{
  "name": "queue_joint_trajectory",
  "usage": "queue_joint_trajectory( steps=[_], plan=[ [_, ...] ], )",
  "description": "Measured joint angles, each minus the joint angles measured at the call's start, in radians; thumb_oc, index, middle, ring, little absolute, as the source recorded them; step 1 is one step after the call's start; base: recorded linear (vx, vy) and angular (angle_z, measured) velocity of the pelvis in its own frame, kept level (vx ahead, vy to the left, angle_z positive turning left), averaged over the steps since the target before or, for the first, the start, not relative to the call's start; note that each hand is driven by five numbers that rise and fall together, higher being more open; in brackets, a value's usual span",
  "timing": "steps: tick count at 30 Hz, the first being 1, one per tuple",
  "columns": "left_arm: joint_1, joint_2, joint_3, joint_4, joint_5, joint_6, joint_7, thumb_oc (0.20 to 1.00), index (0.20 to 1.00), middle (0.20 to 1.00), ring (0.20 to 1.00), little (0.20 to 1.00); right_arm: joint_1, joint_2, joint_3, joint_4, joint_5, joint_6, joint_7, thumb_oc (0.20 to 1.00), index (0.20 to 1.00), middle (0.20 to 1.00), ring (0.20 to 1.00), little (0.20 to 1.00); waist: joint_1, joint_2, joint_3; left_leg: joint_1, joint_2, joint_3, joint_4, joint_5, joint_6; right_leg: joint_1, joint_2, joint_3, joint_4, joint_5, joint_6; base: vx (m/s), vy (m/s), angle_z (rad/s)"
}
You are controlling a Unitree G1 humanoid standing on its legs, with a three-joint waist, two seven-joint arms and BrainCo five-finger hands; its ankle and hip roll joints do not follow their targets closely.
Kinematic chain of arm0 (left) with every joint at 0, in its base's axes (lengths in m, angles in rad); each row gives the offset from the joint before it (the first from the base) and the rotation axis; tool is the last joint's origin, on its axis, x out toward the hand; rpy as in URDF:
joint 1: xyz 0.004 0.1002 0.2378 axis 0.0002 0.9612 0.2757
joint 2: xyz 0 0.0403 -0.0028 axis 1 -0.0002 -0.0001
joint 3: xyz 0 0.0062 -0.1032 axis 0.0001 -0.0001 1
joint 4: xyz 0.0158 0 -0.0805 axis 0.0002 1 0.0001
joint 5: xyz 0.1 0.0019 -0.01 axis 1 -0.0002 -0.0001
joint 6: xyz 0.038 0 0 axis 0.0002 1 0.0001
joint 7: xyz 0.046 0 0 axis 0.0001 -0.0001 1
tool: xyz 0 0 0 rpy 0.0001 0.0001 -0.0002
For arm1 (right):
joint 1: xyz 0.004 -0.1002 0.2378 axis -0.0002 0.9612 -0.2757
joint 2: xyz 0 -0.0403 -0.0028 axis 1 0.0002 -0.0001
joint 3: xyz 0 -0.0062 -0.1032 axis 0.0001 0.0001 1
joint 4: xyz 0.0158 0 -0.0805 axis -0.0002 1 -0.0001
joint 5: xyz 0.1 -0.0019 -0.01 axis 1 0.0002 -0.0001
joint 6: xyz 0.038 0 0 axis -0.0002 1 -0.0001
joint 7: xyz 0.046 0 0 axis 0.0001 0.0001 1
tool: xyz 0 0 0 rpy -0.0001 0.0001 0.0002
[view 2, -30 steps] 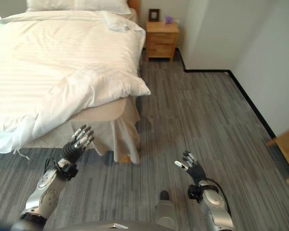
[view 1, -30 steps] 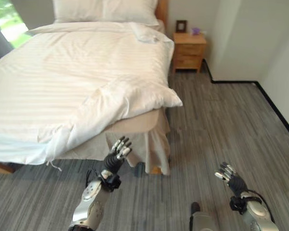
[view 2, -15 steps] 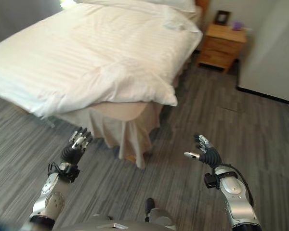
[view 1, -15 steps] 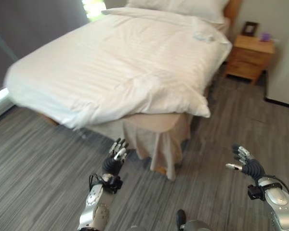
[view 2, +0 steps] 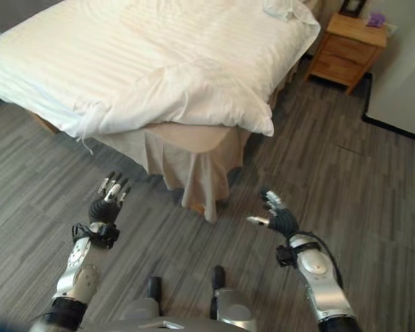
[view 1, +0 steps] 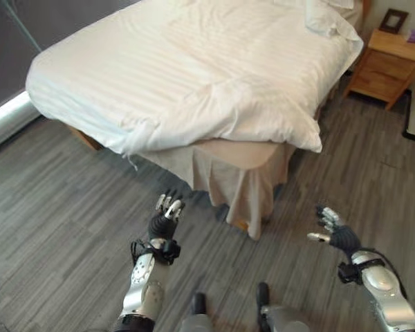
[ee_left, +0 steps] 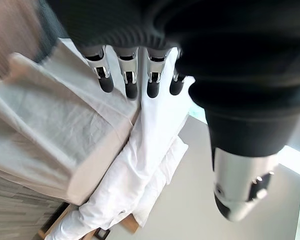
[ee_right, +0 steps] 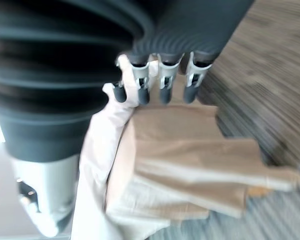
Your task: Making the bed.
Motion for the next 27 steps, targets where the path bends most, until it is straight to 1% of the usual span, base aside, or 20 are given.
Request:
queue_joint_trajectory(
  steps=[1, 2, 3, 4, 5, 7, 8, 9, 10, 11, 12, 13, 15, 18, 21, 22, 23, 24, 25, 27],
  plan=[
    [-0.002, 0.008, 0.001, -0.005, 0.002, -0.003, 0.0, 1.0, 1.0, 1.0, 1.0, 1.0, 0.003, 0.009, 0.0, -0.001, 0.0, 0.0, -0.002, 1.0, 1.0, 1.0, 1.0, 1.0, 0.006, -0.005, -0.005, -0.006, -0.015, 0.011, 0.009, -0.012, 0.028, -0.008, -0.014, 0.019, -0.008, -0.001, 0.003, 0.14, 0.294, -0.64],
    [0.001, 0.013, 0.009, -0.01, 0.006, -0.004, 0.002, 1.0, 1.0, 1.0, 1.0, 1.0, -0.001, 0.017, 0.005, 0.005, 0.0, 0.001, 0.0, 1.0, 1.0, 1.0, 1.0, 1.0, 0.006, 0.008, -0.008, -0.001, -0.029, 0.055, 0.004, -0.021, 0.047, -0.044, -0.034, 0.007, 0.089, -0.009, 0.003, 0.17, 0.405, -0.75],
    [0.005, 0.039, 0.009, -0.008, 0.026, -0.003, 0.012, 1.0, 1.0, 1.0, 1.0, 1.0, -0.005, 0.021, 0.022, 0.002, 0.0, 0.005, -0.001, 1.0, 1.0, 1.0, 1.0, 1.0, 0.016, -0.008, -0.004, 0.017, -0.045, 0.077, -0.003, -0.019, 0.079, -0.08, -0.063, 0.023, 0.172, 0.034, 0.064, 0.17, 0.415, -0.84],
    [0.02, 0.059, 0.021, -0.009, 0.043, -0.002, 0.025, 1.0, 1.0, 1.0, 1.0, 1.0, -0.009, 0.022, 0.038, 0.004, 0.0, 0.004, 0.003, 1.0, 1.0, 1.0, 1.0, 1.0, 0.014, -0.006, -0.005, 0.047, -0.05, 0.115, -0.021, -0.022, 0.072, -0.112, -0.071, 0.023, 0.251, 0.005, 0.085, 0.14, 0.289, -0.64],
    [0.028, 0.107, 0.029, -0.007, 0.093, 0.009, 0.048, 1.0, 1.0, 1.0, 1.0, 1.0, 0.009, 0.025, 0.046, 0.004, -0.001, 0.005, 0.018, 1.0, 1.0, 1.0, 1.0, 1.0, -0.009, -0.008, -0.011, 0.051, -0.066, 0.122, -0.007, -0.053, 0.084, -0.13, -0.075, 0.02, 0.294, 0.03, 0.077, 0.18, 0.262, -0.6],
    [0.043, 0.16, 0.054, -0.028, 0.169, 0.01, 0.067, 1.0, 1.0, 1.0, 1.0, 1.0, 0.024, 0.016, 0.053, 0.002, -0.001, 0.013, 0.035, 1.0, 1.0, 1.0, 1.0, 1.0, -0.005, 0.005, -0.016, 0.071, -0.059, 0.148, -0.033, -0.049, 0.088, -0.141, -0.078, 0.007, 0.31, 0.034, 0.082, 0.19, 0.166, -0.43],
    [0.037, 0.217, 0.082, -0.031, 0.245, 0.012, 0.083, 1.0, 1.0, 1.0, 1.0, 1.0, 0.039, 0.011, 0.054, 0.003, -0.003, 0.024, 0.057, 1.0, 1.0, 1.0, 1.0, 1.0, -0.024, -0.002, -0.018, 0.096, -0.065, 0.161, -0.044, -0.05, 0.086, -0.139, -0.084, -0.021, 0.283, 0.036, 0.081, 0.17, 0.056, -0.39],
    [0.035, 0.255, 0.091, -0.031, 0.287, 0.021, 0.087, 1.0, 1.0, 1.0, 1.0, 1.0, 0.047, 0.011, 0.056, 0.006, -0.002, 0.028, 0.073, 1.0, 1.0, 1.0, 1.0, 1.0, -0.023, -0.006, -0.023, 0.1, -0.064, 0.174, -0.041, -0.051, 0.082, -0.136, -0.087, -0.061, 0.26, 0.034, 0.081, 0.18, 0.014, -0.4],
    [0.01, 0.305, 0.118, -0.029, 0.348, 0.032, 0.102, 1.0, 1.0, 1.0, 1.0, 1.0, 0.071, -0.001, 0.065, -0.001, -0.003, 0.034, 0.1, 1.0, 1.0, 1.0, 1.0, 1.0, -0.029, -0.016, -0.04, 0.099, -0.065, 0.192, -0.042, -0.049, 0.067, -0.098, -0.098, -0.128, 0.157, 0.047, 0.069, 0.13, -0.001, -0.27],
    [-0.019, 0.333, 0.118, -0.025, 0.374, 0.035, 0.109, 1.0, 1.0, 1.0, 1.0, 1.0, 0.087, -0.018, 0.074, -0.003, -0.003, 0.037, 0.112, 1.0, 1.0, 1.0, 1.0, 1.0, -0.029, -0.024, -0.047, 0.1, -0.067, 0.192, -0.041, -0.052, 0.062, -0.067, -0.105, -0.164, 0.096, 0.052, 0.062, 0.13, -0.03, -0.12],
    [-0.063, 0.361, 0.118, -0.023, 0.404, 0.036, 0.115, 1.0, 1.0, 1.0, 1.0, 1.0, 0.1, -0.042, 0.086, -0.003, -0.004, 0.045, 0.128, 1.0, 1.0, 1.0, 1.0, 1.0, -0.03, -0.021, -0.05, 0.102, -0.058, 0.185, -0.041, -0.045, 0.054, -0.027, -0.089, -0.192, 0.029, 0.091, 0.036, 0.1, -0.024, 0.12],
    [-0.125, 0.368, 0.117, -0.014, 0.44, 0.04, 0.125, 1.0, 1.0, 1.0, 1.0, 1.0, 0.118, -0.063, 0.093, -0.009, -0.003, 0.052, 0.153, 1.0, 1.0, 1.0, 1.0, 1.0, -0.043, -0.015, -0.056, 0.106, -0.047, 0.176, -0.04, -0.044, 0.051, 0.009, -0.068, -0.19, -0.025, 0.118, 0.025, 0.13, -0.045, 0.07],
    [-0.178, 0.368, 0.113, -0.014, 0.459, 0.042, 0.137, 1.0, 1.0, 1.0, 1.0, 1.0, 0.11, -0.079, 0.112, -0.01, -0.005, 0.061, 0.176, 1.0, 1.0, 1.0, 1.0, 1.0, -0.046, -0.011, -0.066, 0.118, -0.038, 0.171, -0.041, -0.044, 0.05, 0.022, -0.049, -0.174, -0.054, 0.129, 0.015, 0.13, -0.038, -0.22],
    [-0.318, 0.42, 0.055, 0.05, 0.511, 0.046, 0.157, 1.0, 1.0, 1.0, 1.0, 1.0, 0.095, -0.102, 0.122, -0.023, -0.014, 0.063, 0.196, 1.0, 1.0, 1.0, 1.0, 1.0, -0.054, 0.0, -0.081, 0.116, -0.023, 0.175, -0.041, -0.052, 0.04, 0.046, -0.025, -0.167, -0.12, 0.152, -0.001, 0.12, -0.051, -0.19],
    [-0.504, 0.523, -0.042, 0.192, 0.606, 0.054, 0.184, 1.0, 1.0, 1.0, 1.0, 1.0, 0.105, -0.125, 0.125, -0.039, -0.021, 0.064, 0.213, 1.0, 1.0, 1.0, 1.0, 1.0, -0.089, 0.003, -0.096, 0.11, -0.007, 0.17, -0.041, -0.056, 0.03, 0.049, -0.007, -0.168, -0.144, 0.157, -0.001, 0.04, -0.046, 0.01],
    [-0.605, 0.569, -0.129, 0.284, 0.639, 0.054, 0.2, 1.0, 1.0, 1.0, 1.0, 1.0, 0.113, -0.137, 0.127, -0.051, -0.019, 0.063, 0.218, 1.0, 1.0, 1.0, 1.0, 1.0, -0.094, 0.005, -0.102, 0.094, -0.004, 0.166, -0.042, -0.052, 0.02, 0.039, -0.006, -0.172, -0.144, 0.156, -0.003, -0.07, -0.033, 0.04],
    [-0.656, 0.589, -0.164, 0.326, 0.659, 0.059, 0.201, 1.0, 1.0, 1.0, 1.0, 1.0, 0.126, -0.147, 0.133, -0.061, -0.018, 0.063, 0.223, 1.0, 1.0, 1.0, 1.0, 1.0, -0.105, 0.004, -0.113, 0.073, -0.004, 0.166, -0.045, -0.05, 0.018, 0.019, -0.006, -0.171, -0.144, 0.157, -0.003, -0.11, -0.019, 0.04],
    [-0.78, 0.624, -0.262, 0.414, 0.679, 0.067, 0.222, 1.0, 1.0, 1.0, 1.0, 1.0, 0.139, -0.169, 0.148, -0.08, 0.001, 0.062, 0.227, 1.0, 1.0, 1.0, 1.0, 1.0, -0.108, 0.004, -0.13, 0.033, -0.007, 0.167, -0.044, -0.043, 0.01, -0.023, -0.008, -0.166, -0.144, 0.16, -0.005, -0.09, -0.006, -0.03],
    [-0.836, 0.641, -0.283, 0.441, 0.696, 0.072, 0.227, 1.0, 1.0, 1.0, 1.0, 1.0, 0.149, -0.176, 0.156, -0.085, 0.004, 0.062, 0.235, 1.0, 1.0, 1.0, 1.0, 1.0, -0.118, 0.002, -0.13, 0.011, -0.013, 0.168, -0.041, -0.031, 0.005, -0.049, -0.01, -0.164, -0.142, 0.171, -0.009, -0.1, -0.007, -0.1],
    [-1.132, 0.678, -0.533, 0.729, 0.723, 0.086, 0.229, 1.0, 1.0, 1.0, 1.0, 1.0, 0.181, -0.22, 0.187, -0.159, 0.036, 0.062, 0.241, 1.0, 1.0, 1.0, 1.0, 1.0, -0.168, -0.002, -0.126, -0.061, -0.025, 0.189, -0.041, -0.019, 0.005, -0.132, -0.019, -0.143, -0.143, 0.198, -0.011, -0.07, -0.007, -0.21]
  ],
)
